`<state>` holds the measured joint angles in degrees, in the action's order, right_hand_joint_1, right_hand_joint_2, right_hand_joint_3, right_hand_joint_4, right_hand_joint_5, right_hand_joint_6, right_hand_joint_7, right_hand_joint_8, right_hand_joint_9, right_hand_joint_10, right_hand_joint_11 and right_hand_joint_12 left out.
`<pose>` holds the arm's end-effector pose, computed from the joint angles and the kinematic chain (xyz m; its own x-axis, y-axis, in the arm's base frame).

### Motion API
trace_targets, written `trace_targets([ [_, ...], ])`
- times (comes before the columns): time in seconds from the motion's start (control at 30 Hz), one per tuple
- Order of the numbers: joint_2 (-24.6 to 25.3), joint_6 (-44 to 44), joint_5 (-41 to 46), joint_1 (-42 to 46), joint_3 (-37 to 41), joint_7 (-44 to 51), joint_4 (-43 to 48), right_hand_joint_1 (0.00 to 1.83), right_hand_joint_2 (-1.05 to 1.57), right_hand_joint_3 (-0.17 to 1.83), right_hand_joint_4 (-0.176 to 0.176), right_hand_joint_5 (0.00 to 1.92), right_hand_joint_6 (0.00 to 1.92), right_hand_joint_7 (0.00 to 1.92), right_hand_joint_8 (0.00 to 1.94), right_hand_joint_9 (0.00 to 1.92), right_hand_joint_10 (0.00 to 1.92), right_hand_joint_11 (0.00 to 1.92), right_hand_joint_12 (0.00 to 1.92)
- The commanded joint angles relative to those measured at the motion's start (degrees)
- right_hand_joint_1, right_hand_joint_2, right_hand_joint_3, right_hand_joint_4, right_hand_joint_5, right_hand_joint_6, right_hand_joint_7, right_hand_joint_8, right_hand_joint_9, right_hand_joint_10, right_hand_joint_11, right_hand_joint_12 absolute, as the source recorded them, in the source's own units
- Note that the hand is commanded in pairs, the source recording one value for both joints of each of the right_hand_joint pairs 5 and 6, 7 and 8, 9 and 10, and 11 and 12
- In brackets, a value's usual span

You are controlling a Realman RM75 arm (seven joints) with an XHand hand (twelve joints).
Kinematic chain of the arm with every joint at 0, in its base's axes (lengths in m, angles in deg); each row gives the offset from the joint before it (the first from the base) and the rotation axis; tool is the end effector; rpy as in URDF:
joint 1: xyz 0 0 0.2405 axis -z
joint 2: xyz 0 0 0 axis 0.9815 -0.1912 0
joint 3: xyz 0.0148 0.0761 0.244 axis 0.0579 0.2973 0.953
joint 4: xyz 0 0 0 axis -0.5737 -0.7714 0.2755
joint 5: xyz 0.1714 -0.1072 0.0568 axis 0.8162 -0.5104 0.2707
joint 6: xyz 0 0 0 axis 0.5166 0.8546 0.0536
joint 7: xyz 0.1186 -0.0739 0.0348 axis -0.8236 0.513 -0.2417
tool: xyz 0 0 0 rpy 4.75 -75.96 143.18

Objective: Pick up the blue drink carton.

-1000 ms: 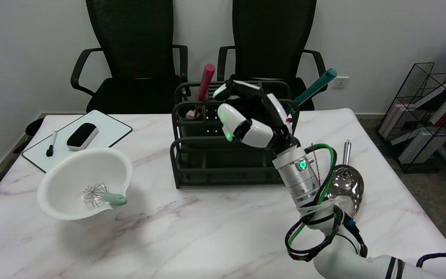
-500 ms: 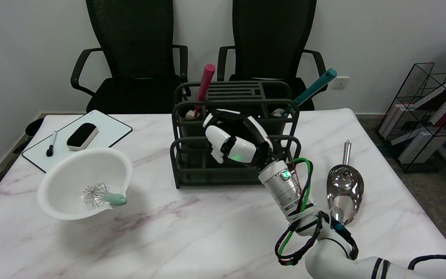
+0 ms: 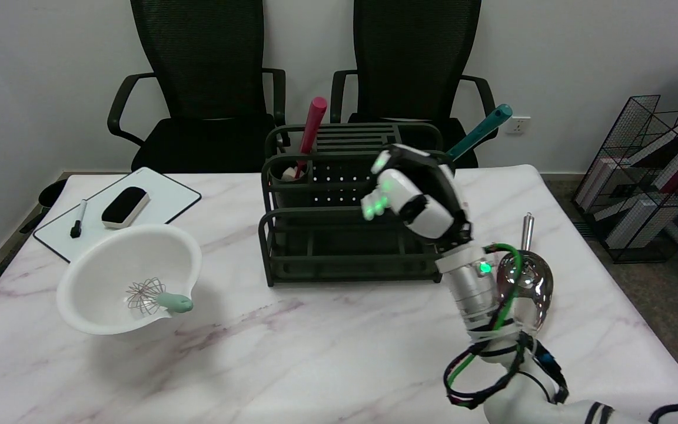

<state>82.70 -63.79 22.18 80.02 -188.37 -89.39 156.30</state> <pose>-0.2561 -0.2871 0.2606 -0.2181 -0.2141 0.9522 -0.8273 -0.4770 -0.2968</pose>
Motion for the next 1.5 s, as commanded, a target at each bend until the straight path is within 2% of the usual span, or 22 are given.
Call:
trace_targets([
  [0.03, -1.49, -19.40, 16.21, 15.83, 14.36, 16.79, 3.15, 1.03, 0.61, 1.06, 0.000, 1.01, 1.01, 1.36, 1.36, 1.17, 1.17, 1.22, 1.22],
  [0.17, -2.17, -19.74, 20.99, 14.13, 15.30, 17.75, 0.40, 1.04, 0.51, 1.14, 0.000, 0.90, 0.90, 1.12, 1.12, 0.90, 0.90, 0.95, 0.95],
  [0.33, -3.96, -19.42, 24.47, 9.97, 14.55, 17.29, -3.45, 1.01, 0.44, 1.25, 0.000, 0.81, 0.81, 1.04, 1.04, 0.85, 0.85, 0.86, 0.86],
  [0.6, -4.76, -16.25, 29.03, 7.67, 13.85, 17.00, -7.71, 1.00, 0.44, 1.23, 0.000, 0.71, 0.71, 0.97, 0.97, 0.82, 0.82, 0.83, 0.83],
  [0.67, -4.80, -13.96, 29.57, 7.39, 14.25, 16.89, -8.29, 1.01, 0.35, 1.28, 0.000, 0.52, 0.52, 0.83, 0.83, 0.78, 0.78, 0.81, 0.81],
  [0.73, -4.98, -12.99, 30.16, 6.97, 14.43, 16.55, -9.22, 1.01, 0.29, 1.30, 0.000, 0.36, 0.36, 0.79, 0.79, 0.76, 0.76, 0.78, 0.78],
  [0.83, -5.23, -11.61, 30.54, 6.24, 14.43, 14.16, -11.63, 1.01, 0.23, 1.30, 0.000, 0.24, 0.24, 0.74, 0.74, 0.74, 0.74, 0.75, 0.75],
  [1.03, -5.64, -5.73, 30.62, 2.86, 14.60, 11.59, -14.77, 1.00, 0.17, 1.22, 0.000, 0.18, 0.18, 0.64, 0.64, 0.67, 0.67, 0.62, 0.62],
  [1.2, -5.56, -4.30, 30.24, -2.88, 13.91, 5.93, -22.31, 1.00, 0.04, 1.19, 0.000, 0.15, 0.15, 0.60, 0.60, 0.62, 0.62, 0.54, 0.54],
  [1.33, -5.10, -4.30, 29.98, -8.54, 10.95, 1.41, -27.43, 1.00, -0.02, 1.11, 0.000, 0.14, 0.14, 0.47, 0.47, 0.43, 0.43, 0.37, 0.37],
  [1.5, -4.30, -4.13, 29.98, -13.35, 6.67, -0.26, -29.41, 0.99, -0.04, 1.07, 0.000, 0.06, 0.06, 0.40, 0.40, 0.38, 0.38, 0.30, 0.30],
])
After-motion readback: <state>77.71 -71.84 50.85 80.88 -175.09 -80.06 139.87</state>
